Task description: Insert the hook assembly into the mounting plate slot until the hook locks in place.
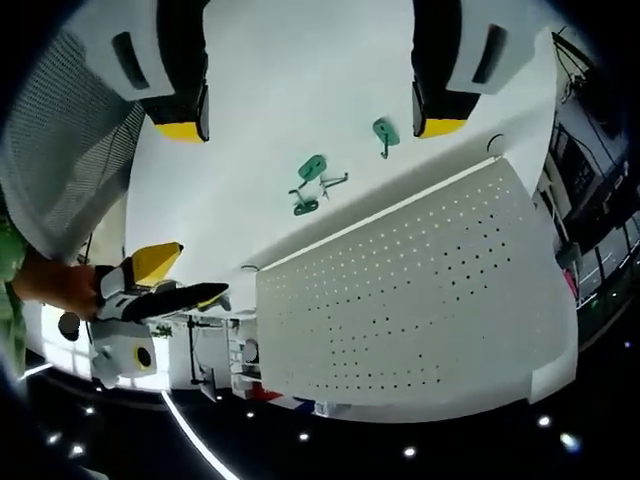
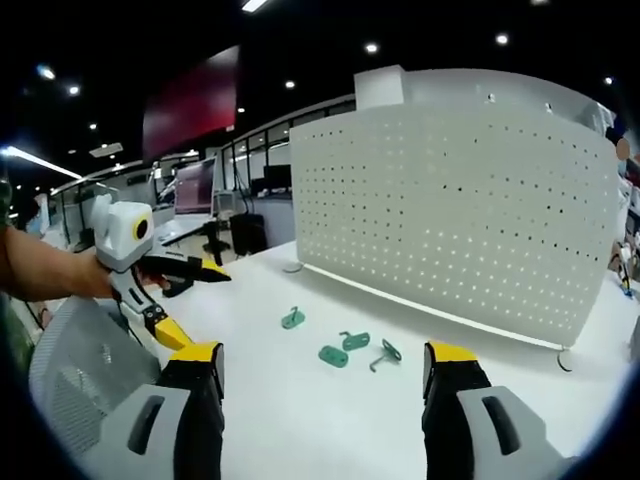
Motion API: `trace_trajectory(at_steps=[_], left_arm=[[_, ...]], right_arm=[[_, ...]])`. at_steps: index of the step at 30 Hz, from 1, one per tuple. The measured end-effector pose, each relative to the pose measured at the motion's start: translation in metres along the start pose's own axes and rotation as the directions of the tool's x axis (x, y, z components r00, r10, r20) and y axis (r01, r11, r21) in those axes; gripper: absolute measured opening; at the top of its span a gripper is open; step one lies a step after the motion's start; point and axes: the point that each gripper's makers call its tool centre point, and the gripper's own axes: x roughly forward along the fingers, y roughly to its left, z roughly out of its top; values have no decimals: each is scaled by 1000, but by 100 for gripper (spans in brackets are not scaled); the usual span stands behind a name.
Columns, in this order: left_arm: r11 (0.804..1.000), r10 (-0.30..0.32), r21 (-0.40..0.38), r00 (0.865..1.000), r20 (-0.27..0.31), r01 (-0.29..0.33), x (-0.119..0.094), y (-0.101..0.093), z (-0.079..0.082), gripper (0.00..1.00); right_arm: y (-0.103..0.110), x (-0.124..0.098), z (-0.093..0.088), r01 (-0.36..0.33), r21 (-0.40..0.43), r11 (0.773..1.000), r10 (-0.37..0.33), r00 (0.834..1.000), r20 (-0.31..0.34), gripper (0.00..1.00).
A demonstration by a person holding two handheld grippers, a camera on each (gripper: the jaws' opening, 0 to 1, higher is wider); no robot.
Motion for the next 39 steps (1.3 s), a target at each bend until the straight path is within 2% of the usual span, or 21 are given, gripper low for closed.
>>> trace_trajectory(at_steps=[7,12,21,28,32,39], left_arm=[[999,-33,-10,999,-10,33,4,-5,0,83],[998,-55,5,998,-5,55,8,-6,8,79],[990,-119,69,992,-42,122,35,-10,17,73],[986,-149,74,987,-55,152,53,-9,19,70],[984,-170,51,984,-56,173,63,-10,21,63],[977,-196,69,977,-87,202,77,-14,18,61]], right_arm=[[-2,-2,-2,7,17,1000,-7,1000,2,83],[-1,-2,-2,5,19,1000,-5,1000,0,82],[-1,-2,-2,2,20,1000,-2,1000,-3,81],[-3,-4,-4,8,24,1000,-8,1000,-8,81],[-5,-3,-3,10,32,999,-10,1000,-5,81],[-7,-3,-3,18,35,999,-18,1000,-10,80]])
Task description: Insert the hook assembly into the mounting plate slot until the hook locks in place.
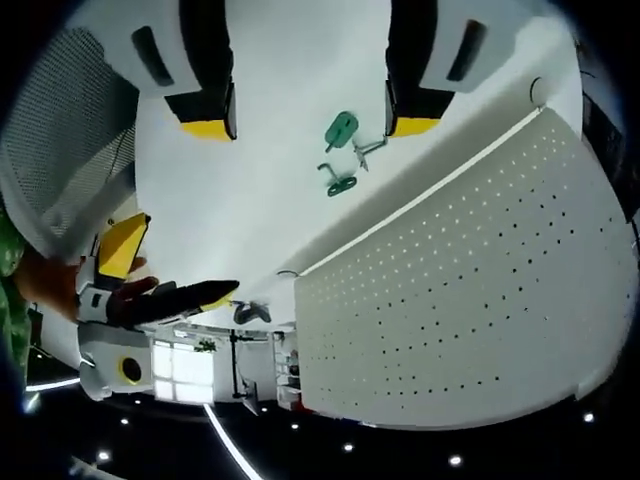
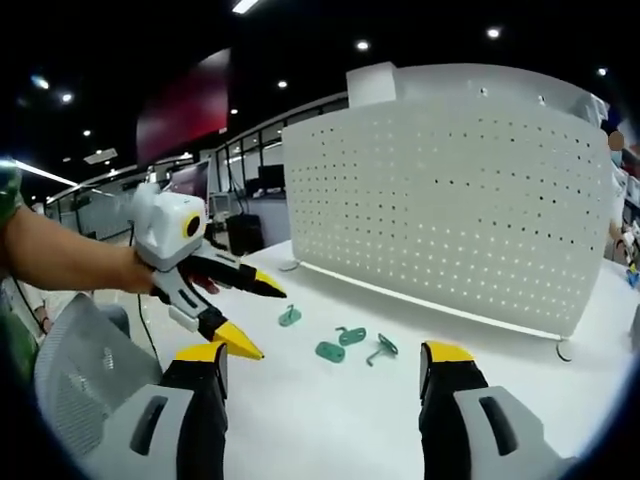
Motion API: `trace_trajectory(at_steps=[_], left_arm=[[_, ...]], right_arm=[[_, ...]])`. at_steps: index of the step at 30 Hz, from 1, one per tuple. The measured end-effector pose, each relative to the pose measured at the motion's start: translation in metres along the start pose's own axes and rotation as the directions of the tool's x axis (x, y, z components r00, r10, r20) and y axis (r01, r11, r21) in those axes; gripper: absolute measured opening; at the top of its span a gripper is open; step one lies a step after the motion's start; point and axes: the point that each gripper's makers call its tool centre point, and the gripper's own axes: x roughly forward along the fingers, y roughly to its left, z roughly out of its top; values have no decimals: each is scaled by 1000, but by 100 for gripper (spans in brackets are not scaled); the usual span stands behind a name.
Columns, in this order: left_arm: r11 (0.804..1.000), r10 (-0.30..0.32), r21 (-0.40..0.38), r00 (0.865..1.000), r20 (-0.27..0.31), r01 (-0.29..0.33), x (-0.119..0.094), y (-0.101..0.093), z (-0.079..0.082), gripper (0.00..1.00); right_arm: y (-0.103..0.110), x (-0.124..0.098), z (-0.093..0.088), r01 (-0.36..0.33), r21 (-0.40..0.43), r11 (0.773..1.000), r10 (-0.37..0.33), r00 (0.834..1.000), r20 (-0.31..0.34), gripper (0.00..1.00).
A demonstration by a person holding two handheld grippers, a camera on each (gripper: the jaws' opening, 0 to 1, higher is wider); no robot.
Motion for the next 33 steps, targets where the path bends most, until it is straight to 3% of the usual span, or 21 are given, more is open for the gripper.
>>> trace_trajectory(at_steps=[21,33], left_arm=[[995,-68,71,994,-90,74,43,6,-3,52],[978,-115,154,978,-173,142,65,4,-15,46]], right_arm=[[-3,0,-2,12,9,1000,-12,1000,-11,79],[-7,-2,1,19,32,999,-19,1000,2,79]])
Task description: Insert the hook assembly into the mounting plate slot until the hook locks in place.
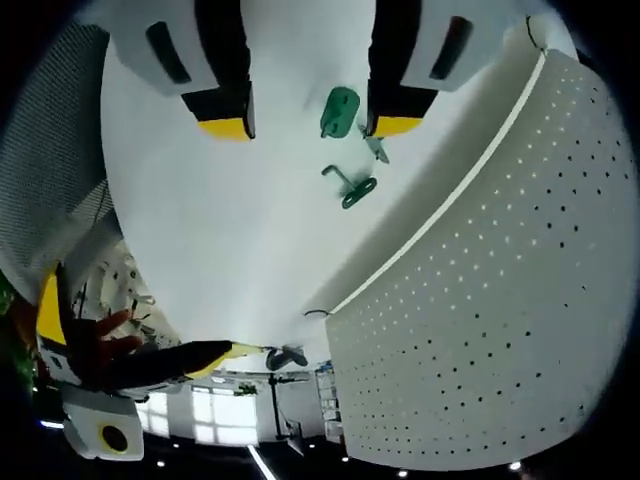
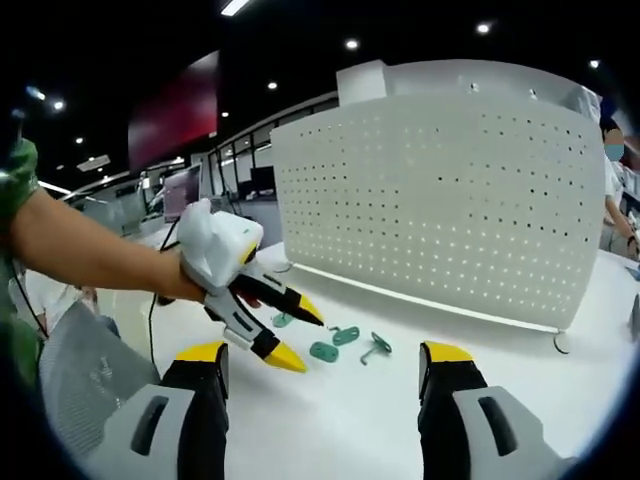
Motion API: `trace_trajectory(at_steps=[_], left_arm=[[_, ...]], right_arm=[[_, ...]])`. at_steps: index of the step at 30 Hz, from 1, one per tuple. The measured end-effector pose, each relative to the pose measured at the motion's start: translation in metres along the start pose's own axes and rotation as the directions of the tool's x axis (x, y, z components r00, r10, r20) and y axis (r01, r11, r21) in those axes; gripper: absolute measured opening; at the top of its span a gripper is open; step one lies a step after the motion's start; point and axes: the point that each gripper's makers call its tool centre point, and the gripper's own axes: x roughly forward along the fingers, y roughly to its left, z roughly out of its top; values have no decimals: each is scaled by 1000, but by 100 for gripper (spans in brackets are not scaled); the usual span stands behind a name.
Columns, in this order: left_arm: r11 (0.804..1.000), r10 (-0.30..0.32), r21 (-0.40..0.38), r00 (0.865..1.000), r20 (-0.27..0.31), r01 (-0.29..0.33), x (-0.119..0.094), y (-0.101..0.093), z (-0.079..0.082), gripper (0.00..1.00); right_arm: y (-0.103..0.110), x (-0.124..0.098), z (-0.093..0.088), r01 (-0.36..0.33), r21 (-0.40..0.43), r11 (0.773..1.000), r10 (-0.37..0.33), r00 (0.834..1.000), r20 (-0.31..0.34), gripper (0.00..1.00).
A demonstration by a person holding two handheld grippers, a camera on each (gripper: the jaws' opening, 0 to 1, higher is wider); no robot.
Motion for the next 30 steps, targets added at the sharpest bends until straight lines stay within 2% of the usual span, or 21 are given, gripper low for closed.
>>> trace_trajectory(at_steps=[14,19,24,30], left_arm=[[998,-32,54,998,-56,35,14,11,-4,30],[993,-15,114,994,-105,27,18,17,-11,25],[989,-12,142,992,-129,30,20,14,-14,18],[967,34,256,985,-170,10,21,11,-17,16]], right_arm=[[-4,2,2,6,18,1000,-6,1000,4,79],[-4,2,1,8,24,1000,-8,1000,3,79],[-6,1,2,13,29,1000,-13,1000,7,79],[-6,0,3,16,33,999,-17,1000,13,79]])
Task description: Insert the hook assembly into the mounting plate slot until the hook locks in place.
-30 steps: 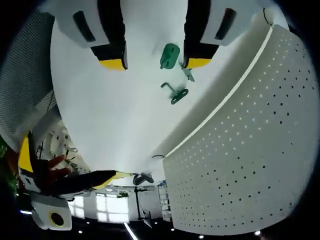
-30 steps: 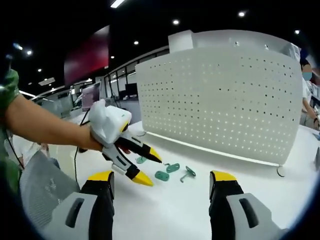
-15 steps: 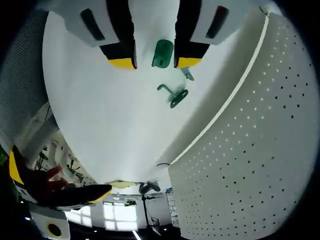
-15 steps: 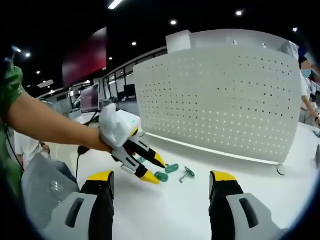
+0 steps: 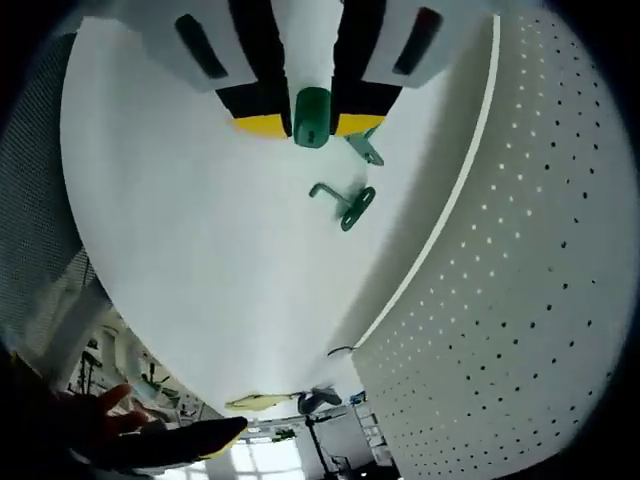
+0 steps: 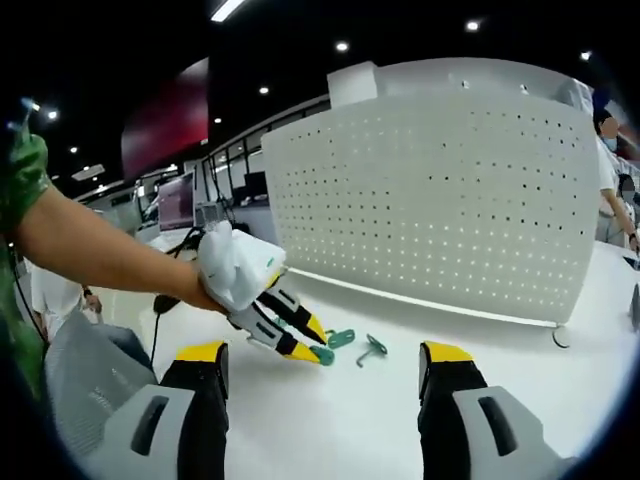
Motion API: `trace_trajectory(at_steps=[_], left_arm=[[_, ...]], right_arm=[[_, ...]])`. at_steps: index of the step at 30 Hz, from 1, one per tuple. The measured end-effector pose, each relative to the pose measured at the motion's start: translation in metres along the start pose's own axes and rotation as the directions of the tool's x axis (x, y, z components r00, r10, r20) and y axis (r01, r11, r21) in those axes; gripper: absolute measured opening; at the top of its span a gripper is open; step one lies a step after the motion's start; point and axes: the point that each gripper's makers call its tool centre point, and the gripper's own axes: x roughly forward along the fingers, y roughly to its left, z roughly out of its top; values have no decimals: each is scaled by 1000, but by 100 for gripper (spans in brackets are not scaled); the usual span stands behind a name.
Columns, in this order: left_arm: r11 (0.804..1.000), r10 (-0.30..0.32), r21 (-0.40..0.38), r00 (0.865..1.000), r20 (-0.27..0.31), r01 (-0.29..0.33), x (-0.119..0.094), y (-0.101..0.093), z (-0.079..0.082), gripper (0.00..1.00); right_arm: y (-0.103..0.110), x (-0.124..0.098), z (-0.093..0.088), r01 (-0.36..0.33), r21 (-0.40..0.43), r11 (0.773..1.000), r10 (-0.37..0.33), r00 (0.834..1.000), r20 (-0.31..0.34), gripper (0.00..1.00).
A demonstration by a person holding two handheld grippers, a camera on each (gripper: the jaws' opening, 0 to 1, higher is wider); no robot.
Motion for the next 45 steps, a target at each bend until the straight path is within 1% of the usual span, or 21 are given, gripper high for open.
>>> trace_trajectory(at_steps=[1,3,5,10,14,18,23,27,36,45], left_arm=[[1000,-1,4,1000,0,1,0,-1,0,16],[999,6,35,1000,-21,-5,1,-2,-1,15],[998,13,64,1000,-27,-11,1,-3,0,14],[993,34,113,998,-59,-27,2,1,-1,13],[993,37,115,997,-72,-28,2,3,-2,11],[991,33,136,995,-95,-20,4,2,-6,10],[990,30,141,995,-96,-17,4,3,-5,9],[986,32,166,994,-108,-14,5,2,-6,8],[985,21,170,992,-128,2,7,0,-8,5],[986,19,167,991,-132,3,8,2,-8,4]], right_arm=[[0,0,0,0,0,1000,0,1000,2,79],[1,0,1,-1,0,1000,1,1000,5,79],[1,0,2,-2,0,1000,2,1000,8,79],[1,-1,4,-5,3,1000,5,1000,14,79],[2,-1,4,-9,4,1000,9,1000,17,79],[1,-1,5,-13,8,1000,12,1000,19,79],[2,-2,4,-14,10,1000,14,1000,21,79],[3,-2,6,-17,10,1000,17,1000,26,79],[1,-2,6,-14,15,1000,13,999,31,79],[0,-2,7,-12,17,1000,12,999,31,79]])
